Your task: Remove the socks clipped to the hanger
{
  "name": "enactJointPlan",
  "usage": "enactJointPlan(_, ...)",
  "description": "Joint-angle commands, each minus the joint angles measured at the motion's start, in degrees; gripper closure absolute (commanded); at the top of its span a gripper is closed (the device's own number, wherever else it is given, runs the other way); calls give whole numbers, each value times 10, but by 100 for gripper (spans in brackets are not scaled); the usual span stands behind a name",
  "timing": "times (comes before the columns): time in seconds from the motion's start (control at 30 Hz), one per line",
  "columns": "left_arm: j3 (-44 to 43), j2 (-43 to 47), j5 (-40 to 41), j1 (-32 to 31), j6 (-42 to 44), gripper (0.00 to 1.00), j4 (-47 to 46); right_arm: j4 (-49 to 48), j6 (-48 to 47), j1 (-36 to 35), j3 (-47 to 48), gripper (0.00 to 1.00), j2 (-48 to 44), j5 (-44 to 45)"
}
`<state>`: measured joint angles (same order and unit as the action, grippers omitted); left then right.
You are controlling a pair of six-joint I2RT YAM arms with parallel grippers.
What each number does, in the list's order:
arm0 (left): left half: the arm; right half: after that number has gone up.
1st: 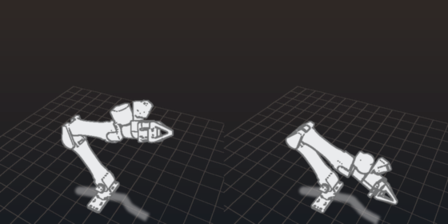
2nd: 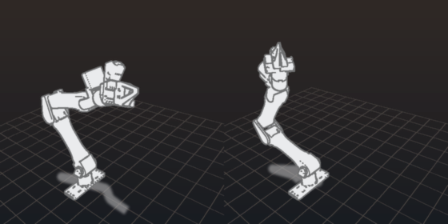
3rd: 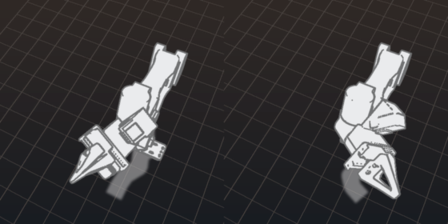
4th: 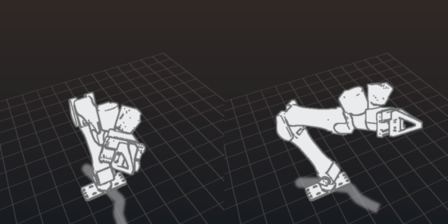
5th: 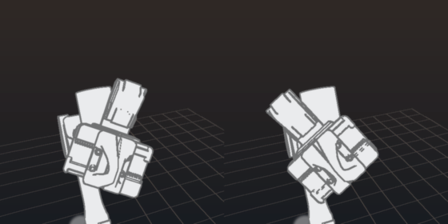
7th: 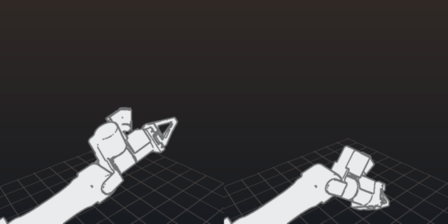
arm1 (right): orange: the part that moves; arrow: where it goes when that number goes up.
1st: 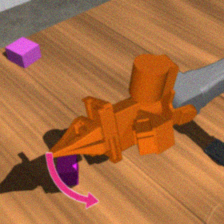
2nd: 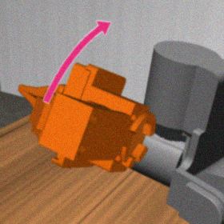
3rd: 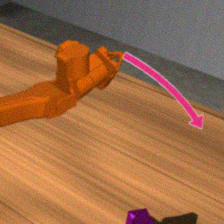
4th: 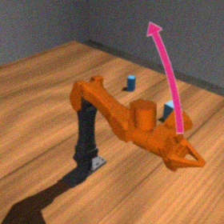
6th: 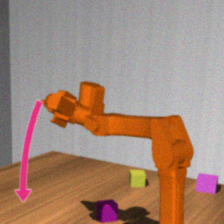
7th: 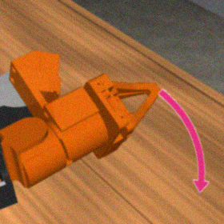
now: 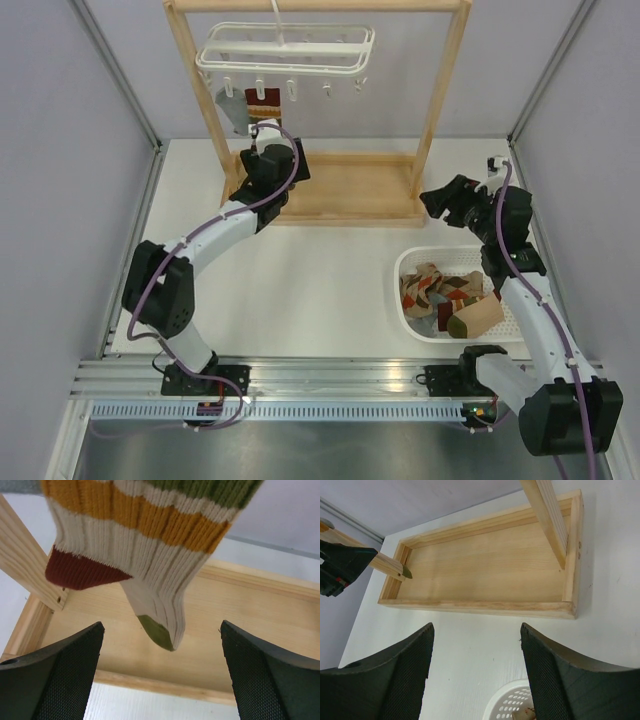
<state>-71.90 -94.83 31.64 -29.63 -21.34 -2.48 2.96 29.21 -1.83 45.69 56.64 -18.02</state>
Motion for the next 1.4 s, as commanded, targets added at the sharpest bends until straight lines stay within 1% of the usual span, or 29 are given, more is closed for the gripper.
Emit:
enactJointPlan(0.0, -47, -33, 38, 2, 18, 0, -40, -25, -21, -3, -7, 26, -5, -11)
enactJointPlan(0.13, -67, -68, 64, 3, 17, 0, -50, -25, -31, -3, -10, 26, -12, -18)
enactJointPlan(0.2, -67, -77, 71, 3, 21, 5, -59, -25, -35, -3, -12, 26, -14, -18)
enactJointPlan(0.3, -47, -73, 86, 3, 26, 27, -87, -25, -40, -3, -14, 25, -14, -19)
enactJointPlan(0.33, -40, -70, 93, 3, 29, 38, -95, -25, -41, -3, -15, 26, -11, -20)
enactJointPlan(0.4, -25, -64, 94, 3, 43, 46, -119, -25, -41, -3, -17, 26, -7, -23)
enactJointPlan(0.43, -21, -62, 94, 3, 49, 57, -124, -25, -41, -3, -17, 26, -5, -23)
enactJointPlan(0.5, -16, -60, 91, 3, 60, 75, -125, -24, -41, -2, -20, 26, -6, -24)
enactJointPlan(0.53, -14, -54, 88, 3, 62, 89, -126, -25, -41, -3, -21, 26, -7, -23)
enactJointPlan(0.6, -2, -45, 83, 3, 63, 98, -126, -25, -40, -3, -21, 26, -10, -23)
enactJointPlan(0.73, 25, -8, 58, 3, 68, 98, -126, -25, -43, -3, -19, 26, -21, -17)
enactJointPlan(0.83, 54, 37, 39, 3, 74, 98, -125, -21, -43, -5, -17, 26, -24, -14)
enactJointPlan(0.87, 68, 66, 33, 3, 73, 98, -118, -20, -41, -5, -16, 26, -24, -15)
enactJointPlan(0.97, 89, 106, 8, 3, 72, 98, -97, -20, -40, -21, -11, 26, -26, -8)
enactJointPlan(1.0, 92, 132, 1, 3, 71, 98, -80, -21, -39, -36, -10, 26, -26, 2)
enactJointPlan(1.07, 102, 155, -31, 3, 71, 98, -64, -19, -39, -54, 3, 26, -24, 13)
enactJointPlan(1.17, 107, 201, -73, 3, 65, 98, -23, -9, -41, -99, 30, 26, -15, 43)
enactJointPlan(1.3, 127, 275, -130, 3, 60, 98, 21, -1, -43, -176, 69, 26, 4, 93)
enactJointPlan(1.33, 131, 287, -136, 3, 60, 98, 21, 2, -43, -190, 76, 26, 8, 104)
enactJointPlan(1.37, 142, 300, -141, 3, 60, 98, 40, 5, -44, -204, 93, 26, 14, 113)
